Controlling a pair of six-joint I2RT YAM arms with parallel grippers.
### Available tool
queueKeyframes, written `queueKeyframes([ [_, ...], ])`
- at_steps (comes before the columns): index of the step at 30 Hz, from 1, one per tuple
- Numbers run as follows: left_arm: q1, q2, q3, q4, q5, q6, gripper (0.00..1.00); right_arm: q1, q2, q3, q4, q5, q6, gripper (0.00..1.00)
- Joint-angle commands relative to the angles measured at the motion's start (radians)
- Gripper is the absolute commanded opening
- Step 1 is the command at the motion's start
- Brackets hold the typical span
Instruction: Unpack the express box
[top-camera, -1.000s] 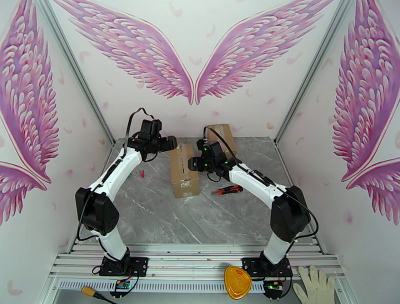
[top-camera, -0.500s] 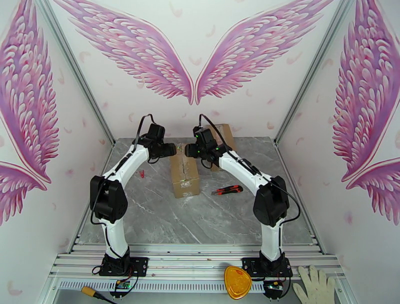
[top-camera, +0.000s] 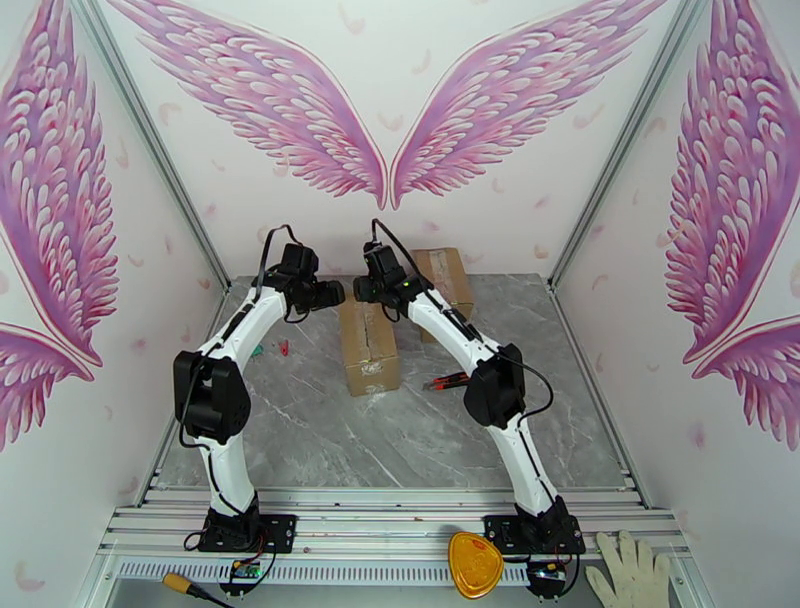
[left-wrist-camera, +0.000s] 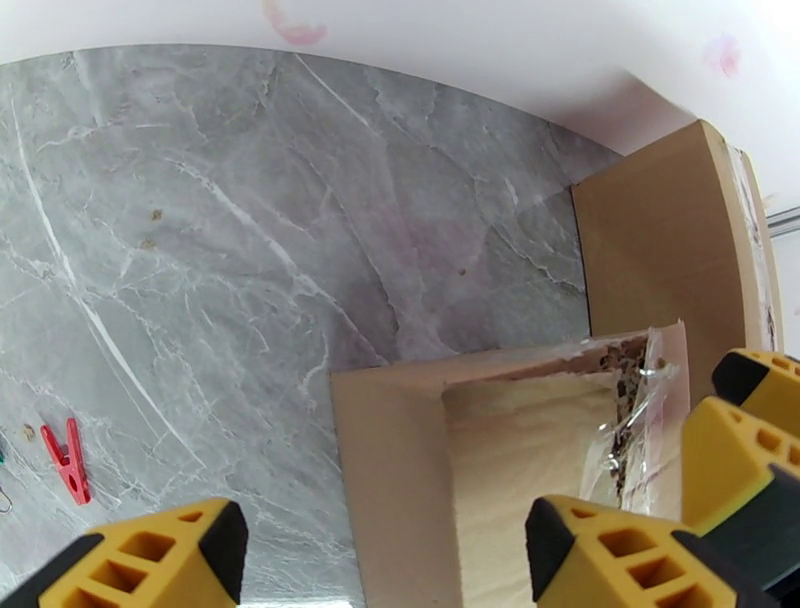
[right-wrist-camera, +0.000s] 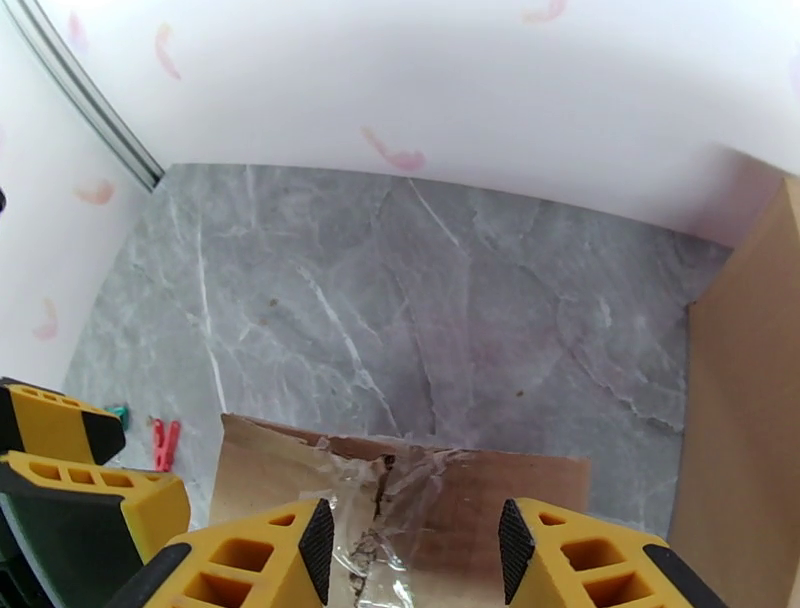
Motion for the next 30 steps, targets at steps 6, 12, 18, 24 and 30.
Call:
queueKeyframes([
  [6,0.021,0.034,0.000,0.012,0.046,0.014,0.76,0.051,0.089,0.146,-0.105,0.179,-0.018,0.50],
  [12,0.021,0.032,-0.023,0.016,0.049,0.011,0.76,0.063,0.122,0.167,-0.097,0.219,-0.033,0.40],
  [18,0.021,0.032,-0.030,0.030,0.052,0.003,0.75,0.065,0.131,0.176,-0.094,0.214,-0.035,0.26],
  [24,0.021,0.035,-0.042,0.035,0.054,-0.002,0.74,0.066,0.104,0.172,-0.073,0.189,-0.039,0.00],
  [30,0.019,0.035,-0.055,0.044,0.062,-0.010,0.74,0.065,0.031,0.143,-0.030,0.114,-0.035,0.00],
])
